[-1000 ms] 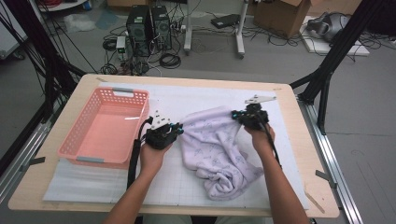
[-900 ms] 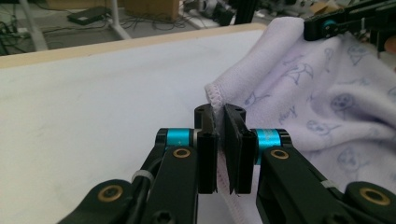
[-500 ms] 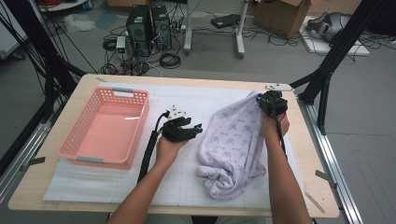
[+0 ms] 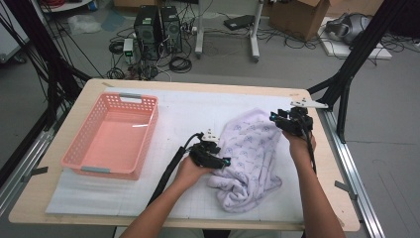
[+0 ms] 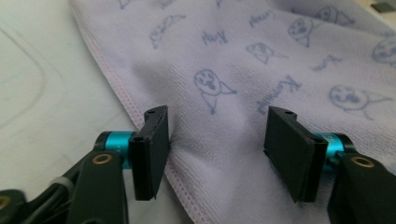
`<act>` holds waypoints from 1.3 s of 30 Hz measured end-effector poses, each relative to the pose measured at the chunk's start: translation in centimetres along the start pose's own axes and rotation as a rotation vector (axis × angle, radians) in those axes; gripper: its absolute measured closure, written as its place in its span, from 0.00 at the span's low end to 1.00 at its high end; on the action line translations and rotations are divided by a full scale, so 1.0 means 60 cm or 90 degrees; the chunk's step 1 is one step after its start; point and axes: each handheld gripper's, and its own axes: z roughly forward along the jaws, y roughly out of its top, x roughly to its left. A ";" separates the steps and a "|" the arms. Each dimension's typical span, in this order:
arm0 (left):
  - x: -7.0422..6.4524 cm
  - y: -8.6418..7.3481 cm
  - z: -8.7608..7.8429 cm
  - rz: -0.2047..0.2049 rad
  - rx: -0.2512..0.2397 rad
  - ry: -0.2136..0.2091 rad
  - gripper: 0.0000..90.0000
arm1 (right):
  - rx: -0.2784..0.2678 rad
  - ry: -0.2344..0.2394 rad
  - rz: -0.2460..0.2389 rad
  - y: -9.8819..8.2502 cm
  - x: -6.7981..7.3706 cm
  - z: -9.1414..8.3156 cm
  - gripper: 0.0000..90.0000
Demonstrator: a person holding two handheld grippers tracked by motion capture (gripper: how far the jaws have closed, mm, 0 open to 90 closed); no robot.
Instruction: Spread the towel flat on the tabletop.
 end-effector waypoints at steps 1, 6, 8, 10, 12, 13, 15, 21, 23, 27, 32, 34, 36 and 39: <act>-0.003 0.000 0.000 0.015 0.003 0.015 0.56 | -0.002 0.004 0.009 -0.006 -0.003 -0.009 0.68; 0.010 0.005 -0.019 0.014 -0.019 0.046 0.91 | 0.023 0.000 0.023 -0.044 -0.017 -0.033 0.66; 0.028 0.006 -0.046 -0.012 -0.061 0.088 0.92 | 0.021 -0.001 0.030 -0.061 -0.022 -0.042 0.67; 0.050 0.002 -0.076 -0.047 -0.098 0.130 0.92 | 0.034 0.000 0.039 -0.077 -0.026 -0.047 0.67; 0.068 -0.006 -0.101 -0.055 -0.104 0.187 0.92 | 0.044 0.001 0.043 -0.091 -0.029 -0.047 0.67; 0.077 -0.013 -0.112 -0.066 -0.109 0.204 0.92 | 0.050 0.003 0.050 -0.097 -0.028 -0.047 0.67; 0.090 -0.027 -0.127 -0.091 -0.116 0.224 0.92 | 0.066 0.013 0.058 -0.104 -0.025 -0.041 0.67; 0.096 -0.056 -0.141 -0.115 -0.120 0.232 0.91 | 0.095 0.064 0.048 -0.110 0.006 0.003 0.68; 0.093 -0.057 -0.144 -0.112 -0.125 0.234 0.91 | 0.108 0.073 0.038 -0.108 0.017 0.023 0.70; 0.086 -0.058 -0.146 -0.098 -0.126 0.224 0.91 | 0.101 0.108 0.060 -0.101 0.032 0.061 0.71; 0.083 -0.067 -0.145 -0.096 -0.112 0.210 0.90 | 0.141 0.136 0.017 -0.098 0.074 0.097 0.81; 0.080 -0.071 -0.147 -0.088 -0.105 0.209 0.90 | 0.141 0.148 -0.029 -0.094 0.088 0.096 0.95; 0.075 -0.075 -0.151 -0.079 -0.091 0.206 0.90 | 0.148 0.152 -0.063 -0.091 0.100 0.088 0.95; 0.063 -0.085 -0.158 -0.067 -0.087 0.200 0.90 | 0.159 0.169 -0.099 -0.093 0.110 0.066 0.95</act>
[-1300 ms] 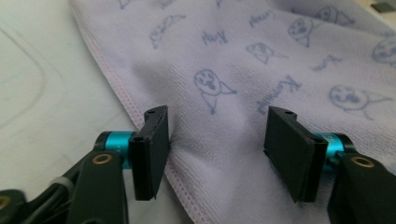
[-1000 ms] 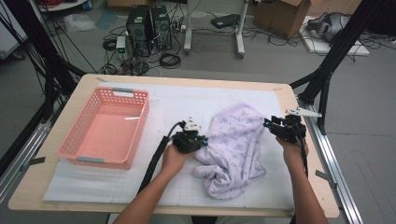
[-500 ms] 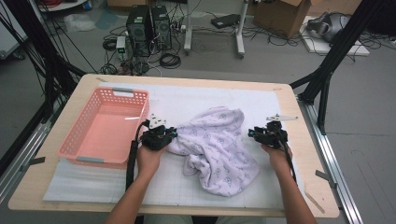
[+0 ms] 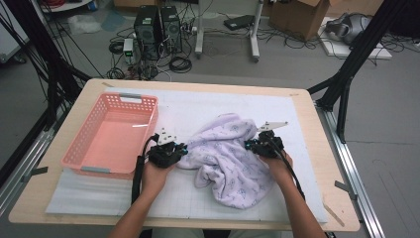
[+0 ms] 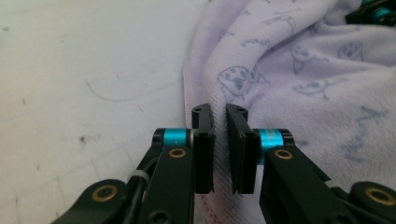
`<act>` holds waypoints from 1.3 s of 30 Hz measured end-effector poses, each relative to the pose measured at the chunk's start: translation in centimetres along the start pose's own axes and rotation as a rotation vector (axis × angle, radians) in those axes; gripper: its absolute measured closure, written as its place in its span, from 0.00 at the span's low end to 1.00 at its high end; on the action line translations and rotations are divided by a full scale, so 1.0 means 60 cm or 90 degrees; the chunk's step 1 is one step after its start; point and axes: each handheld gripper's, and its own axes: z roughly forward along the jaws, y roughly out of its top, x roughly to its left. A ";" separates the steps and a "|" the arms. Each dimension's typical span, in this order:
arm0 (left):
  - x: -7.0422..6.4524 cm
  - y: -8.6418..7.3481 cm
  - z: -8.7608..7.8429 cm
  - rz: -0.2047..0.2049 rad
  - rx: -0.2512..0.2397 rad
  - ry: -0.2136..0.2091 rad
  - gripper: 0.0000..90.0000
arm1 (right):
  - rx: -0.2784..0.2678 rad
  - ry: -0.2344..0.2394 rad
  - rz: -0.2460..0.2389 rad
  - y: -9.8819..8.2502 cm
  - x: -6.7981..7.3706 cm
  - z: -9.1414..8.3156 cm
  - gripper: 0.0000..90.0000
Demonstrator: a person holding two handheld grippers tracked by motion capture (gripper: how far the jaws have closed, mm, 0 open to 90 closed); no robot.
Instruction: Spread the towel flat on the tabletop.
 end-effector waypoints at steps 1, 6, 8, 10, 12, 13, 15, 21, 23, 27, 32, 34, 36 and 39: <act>-0.003 -0.005 -0.003 -0.002 -0.001 -0.003 0.90 | 0.004 0.004 -0.006 -0.005 0.003 -0.009 0.95; -0.014 -0.026 -0.015 -0.001 0.015 -0.028 0.90 | 0.012 0.017 -0.001 -0.042 0.006 -0.065 0.96; -0.020 -0.027 -0.020 0.001 0.018 -0.040 0.90 | 0.018 0.029 0.004 -0.057 0.006 -0.082 0.96; -0.025 -0.026 -0.024 0.004 0.016 -0.057 0.89 | 0.030 0.047 0.008 -0.069 0.010 -0.090 0.96; -0.024 -0.022 -0.024 -0.004 0.003 -0.072 0.76 | 0.019 0.082 0.004 -0.077 0.015 -0.099 0.88; -0.022 -0.018 -0.022 -0.008 -0.002 -0.074 0.67 | 0.004 0.085 0.008 -0.078 0.015 -0.104 0.81; -0.017 -0.010 -0.017 -0.015 -0.020 -0.065 0.57 | -0.042 0.092 0.019 -0.073 0.009 -0.116 0.74; -0.001 0.032 -0.002 -0.009 -0.062 -0.060 0.54 | -0.153 0.032 0.086 -0.058 -0.032 -0.142 0.75; 0.007 0.043 0.014 -0.011 -0.054 -0.057 0.54 | -0.144 -0.008 0.111 -0.055 -0.048 -0.135 0.77; 0.019 0.051 0.055 -0.032 -0.032 -0.055 0.54 | -0.103 -0.017 0.159 -0.048 -0.076 -0.097 0.69; 0.019 0.036 0.098 -0.053 0.014 -0.061 0.53 | -0.051 0.033 0.164 -0.025 -0.070 -0.037 0.57; 0.014 0.039 0.100 -0.046 0.020 -0.063 0.54 | -0.023 0.037 0.145 -0.013 -0.057 -0.014 0.54; 0.007 0.039 0.102 -0.022 0.029 -0.064 0.60 | -0.001 0.045 0.125 -0.003 -0.043 0.007 0.53; -0.001 0.039 0.103 0.006 0.044 -0.067 0.76 | 0.011 0.031 0.083 0.010 -0.018 0.027 0.60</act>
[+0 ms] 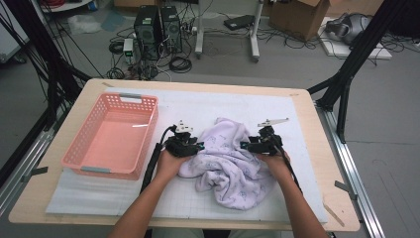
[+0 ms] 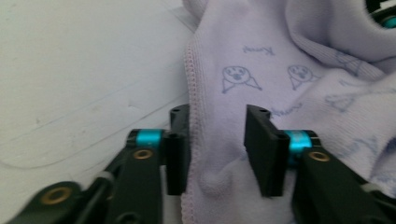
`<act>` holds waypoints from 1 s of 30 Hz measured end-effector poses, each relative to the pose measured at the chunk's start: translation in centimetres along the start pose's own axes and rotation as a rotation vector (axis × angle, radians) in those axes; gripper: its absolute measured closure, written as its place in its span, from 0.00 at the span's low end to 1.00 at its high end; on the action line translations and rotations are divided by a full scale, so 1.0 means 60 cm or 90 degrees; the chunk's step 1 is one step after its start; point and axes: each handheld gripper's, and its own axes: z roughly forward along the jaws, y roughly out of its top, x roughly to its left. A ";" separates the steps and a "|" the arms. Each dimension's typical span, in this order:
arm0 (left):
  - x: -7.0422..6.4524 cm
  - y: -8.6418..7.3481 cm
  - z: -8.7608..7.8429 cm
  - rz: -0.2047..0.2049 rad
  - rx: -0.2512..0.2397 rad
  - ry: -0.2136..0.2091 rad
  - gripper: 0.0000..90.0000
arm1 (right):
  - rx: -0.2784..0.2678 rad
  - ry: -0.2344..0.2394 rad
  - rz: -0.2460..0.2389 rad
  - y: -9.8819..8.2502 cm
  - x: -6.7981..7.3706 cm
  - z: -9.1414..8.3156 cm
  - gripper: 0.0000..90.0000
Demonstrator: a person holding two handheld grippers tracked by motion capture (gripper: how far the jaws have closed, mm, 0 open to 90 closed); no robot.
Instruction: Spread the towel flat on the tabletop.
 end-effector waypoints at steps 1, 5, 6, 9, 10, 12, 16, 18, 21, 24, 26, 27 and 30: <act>-0.001 0.000 0.000 0.002 0.010 -0.002 0.82 | 0.002 -0.008 -0.016 0.002 0.006 0.004 0.64; 0.002 0.000 -0.009 0.000 0.014 0.005 0.94 | 0.009 -0.033 -0.071 0.008 0.023 0.004 0.85; 0.002 0.001 -0.014 0.000 0.011 0.012 0.94 | 0.012 -0.039 -0.073 0.008 0.022 0.000 0.85; 0.008 0.002 -0.029 -0.004 -0.002 0.027 0.94 | 0.009 -0.072 -0.054 0.006 0.010 -0.019 0.82; 0.009 0.002 -0.034 -0.008 -0.009 0.035 0.95 | 0.004 -0.089 -0.060 0.006 0.005 -0.026 0.86; 0.011 0.000 -0.044 -0.012 -0.019 0.049 0.95 | -0.002 -0.128 -0.066 0.005 -0.004 -0.038 0.88; 0.011 -0.004 -0.060 -0.016 -0.026 0.068 0.95 | -0.008 -0.213 -0.043 0.000 -0.030 -0.056 0.87; 0.012 -0.007 -0.065 -0.010 -0.018 0.069 0.95 | -0.010 -0.250 -0.016 -0.005 -0.048 -0.066 0.86; 0.009 -0.014 -0.068 -0.013 -0.015 0.061 0.94 | -0.009 -0.299 0.024 -0.014 -0.069 -0.083 0.77; 0.011 -0.017 -0.071 -0.024 -0.019 0.041 0.84 | -0.050 -0.307 0.065 -0.022 -0.085 -0.108 0.69; 0.013 -0.016 -0.071 -0.040 -0.038 0.038 0.73 | -0.080 -0.299 0.088 -0.026 -0.091 -0.128 0.69; 0.014 -0.015 -0.070 -0.044 -0.045 0.037 0.67 | -0.091 -0.287 0.096 -0.028 -0.092 -0.135 0.69; 0.013 -0.014 -0.058 -0.063 -0.046 0.004 0.57 | -0.085 -0.242 0.085 -0.035 -0.088 -0.143 0.68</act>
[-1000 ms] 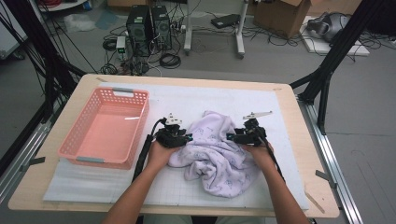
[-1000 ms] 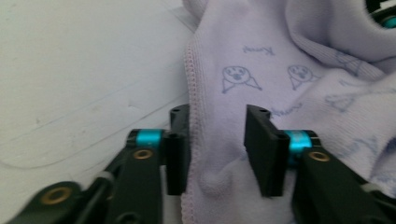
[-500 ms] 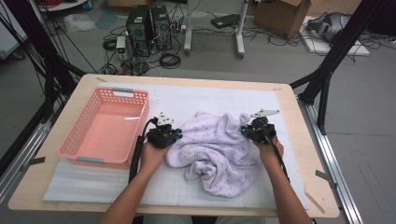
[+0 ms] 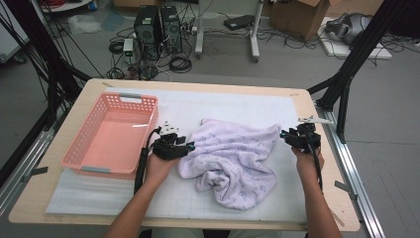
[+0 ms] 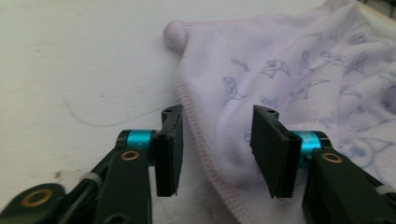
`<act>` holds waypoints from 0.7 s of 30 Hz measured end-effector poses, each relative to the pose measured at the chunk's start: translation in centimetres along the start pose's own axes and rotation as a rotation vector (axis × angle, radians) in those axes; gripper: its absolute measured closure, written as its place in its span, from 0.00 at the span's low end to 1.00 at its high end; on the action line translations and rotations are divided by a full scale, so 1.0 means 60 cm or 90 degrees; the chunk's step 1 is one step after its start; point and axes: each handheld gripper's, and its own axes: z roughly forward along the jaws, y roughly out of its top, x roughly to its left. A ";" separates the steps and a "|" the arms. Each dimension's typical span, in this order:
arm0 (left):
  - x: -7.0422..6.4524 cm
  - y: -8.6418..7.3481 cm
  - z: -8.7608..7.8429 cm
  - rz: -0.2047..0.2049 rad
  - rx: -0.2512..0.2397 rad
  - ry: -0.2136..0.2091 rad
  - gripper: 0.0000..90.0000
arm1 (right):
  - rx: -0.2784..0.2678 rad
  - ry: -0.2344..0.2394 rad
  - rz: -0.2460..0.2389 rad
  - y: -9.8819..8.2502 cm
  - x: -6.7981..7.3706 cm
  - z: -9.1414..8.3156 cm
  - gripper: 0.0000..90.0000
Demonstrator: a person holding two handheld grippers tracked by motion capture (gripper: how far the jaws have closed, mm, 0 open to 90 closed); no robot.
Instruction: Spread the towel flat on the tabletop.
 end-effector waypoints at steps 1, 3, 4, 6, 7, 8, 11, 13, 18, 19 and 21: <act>-0.002 -0.001 0.006 0.000 0.013 -0.010 0.57 | 0.004 0.012 -0.005 -0.004 0.003 -0.002 0.68; -0.008 -0.003 0.015 0.004 0.027 -0.019 0.61 | 0.008 0.037 -0.016 -0.014 0.009 -0.007 0.68; -0.009 -0.002 0.017 0.010 0.033 -0.029 0.69 | 0.009 0.052 -0.020 -0.019 0.011 -0.009 0.67; -0.011 0.000 0.018 0.029 0.040 -0.003 0.90 | 0.011 0.087 -0.024 -0.029 0.017 -0.014 0.66; -0.008 0.003 0.018 0.032 0.038 0.014 0.93 | 0.008 0.109 -0.030 -0.034 0.020 -0.016 0.65; -0.004 0.007 0.016 0.027 0.026 0.040 0.94 | 0.009 0.131 -0.035 -0.038 0.025 -0.018 0.63; 0.012 0.022 0.007 -0.007 -0.035 0.096 0.95 | 0.010 0.230 -0.044 -0.045 0.047 -0.023 0.56; 0.015 0.027 0.003 -0.018 -0.078 0.127 0.96 | 0.007 0.304 -0.069 -0.045 0.070 -0.023 0.50; 0.021 0.024 0.008 -0.037 -0.074 0.125 0.95 | 0.074 0.323 -0.184 -0.047 0.144 0.004 0.56; 0.019 0.024 0.008 -0.029 -0.070 0.119 0.93 | 0.089 0.306 -0.209 -0.048 0.151 0.015 0.66; 0.015 0.024 0.007 -0.031 -0.072 0.094 0.83 | 0.094 0.271 -0.241 -0.045 0.154 0.029 0.88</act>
